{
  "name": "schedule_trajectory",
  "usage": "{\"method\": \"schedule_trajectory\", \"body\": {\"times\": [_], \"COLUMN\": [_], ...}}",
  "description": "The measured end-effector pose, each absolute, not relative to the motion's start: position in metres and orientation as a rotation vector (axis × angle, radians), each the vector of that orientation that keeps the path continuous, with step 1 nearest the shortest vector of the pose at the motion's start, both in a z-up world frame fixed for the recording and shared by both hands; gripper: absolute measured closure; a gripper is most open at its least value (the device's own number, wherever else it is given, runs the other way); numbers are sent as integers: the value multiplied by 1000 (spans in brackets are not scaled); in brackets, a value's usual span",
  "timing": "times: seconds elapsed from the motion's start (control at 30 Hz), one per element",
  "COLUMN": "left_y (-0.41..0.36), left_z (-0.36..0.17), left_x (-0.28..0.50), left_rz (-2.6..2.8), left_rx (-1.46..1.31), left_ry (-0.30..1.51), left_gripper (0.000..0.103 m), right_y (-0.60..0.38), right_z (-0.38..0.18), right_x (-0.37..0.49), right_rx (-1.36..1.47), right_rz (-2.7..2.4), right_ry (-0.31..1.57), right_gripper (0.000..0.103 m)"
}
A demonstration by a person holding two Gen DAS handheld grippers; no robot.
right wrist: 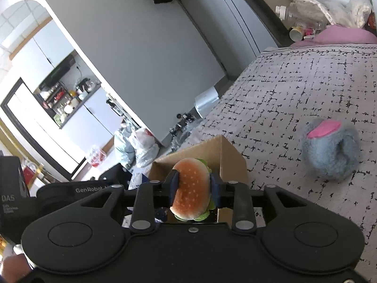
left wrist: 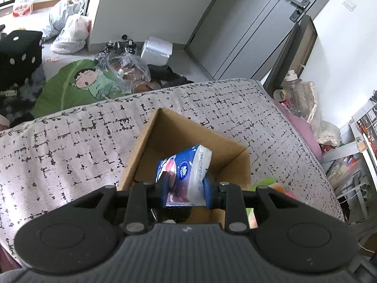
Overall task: Organize soft objects
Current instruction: 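Carry the tissue pack and burger plush into the box with both tools and release, then move both tools from the box toward the grey fuzzy ball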
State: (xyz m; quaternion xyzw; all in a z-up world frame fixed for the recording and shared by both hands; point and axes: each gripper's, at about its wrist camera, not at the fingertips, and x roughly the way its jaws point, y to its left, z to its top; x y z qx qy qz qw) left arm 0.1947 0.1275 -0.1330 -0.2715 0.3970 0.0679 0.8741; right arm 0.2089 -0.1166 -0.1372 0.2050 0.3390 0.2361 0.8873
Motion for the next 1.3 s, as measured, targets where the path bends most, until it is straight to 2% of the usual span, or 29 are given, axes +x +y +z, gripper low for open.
{"method": "schedule_trajectory", "body": {"times": [0.17,0.57,0.77,0.83,1.17,1.27,1.3], "left_y": [133,137,134,131,112,104,101], "left_z": [-141,-143,-146,-143,-127,-123,-122], "left_x": [198,212,212,211,203,200,199], "left_rz": [131,170,197,199,213,206,205], "left_rx": [-585,-550,-530,-519,-478,-460,-457], "left_ry": [837,870,924,922,909,907,906], "left_gripper": [75,72,60,52,48,45,41], "right_y": [-115,-123,-129,-132,-154,-161,-162], "right_z": [-142,-146,-143,-143,-133,-131,-130], "right_x": [210,213,210,210,205,203,203], "right_rx": [434,437,452,459,505,514,513], "right_rz": [457,377,361,357,314,300,293], "right_ry": [726,744,739,739,718,716,717], "right_gripper": [60,57,54,54,49,45,42]}}
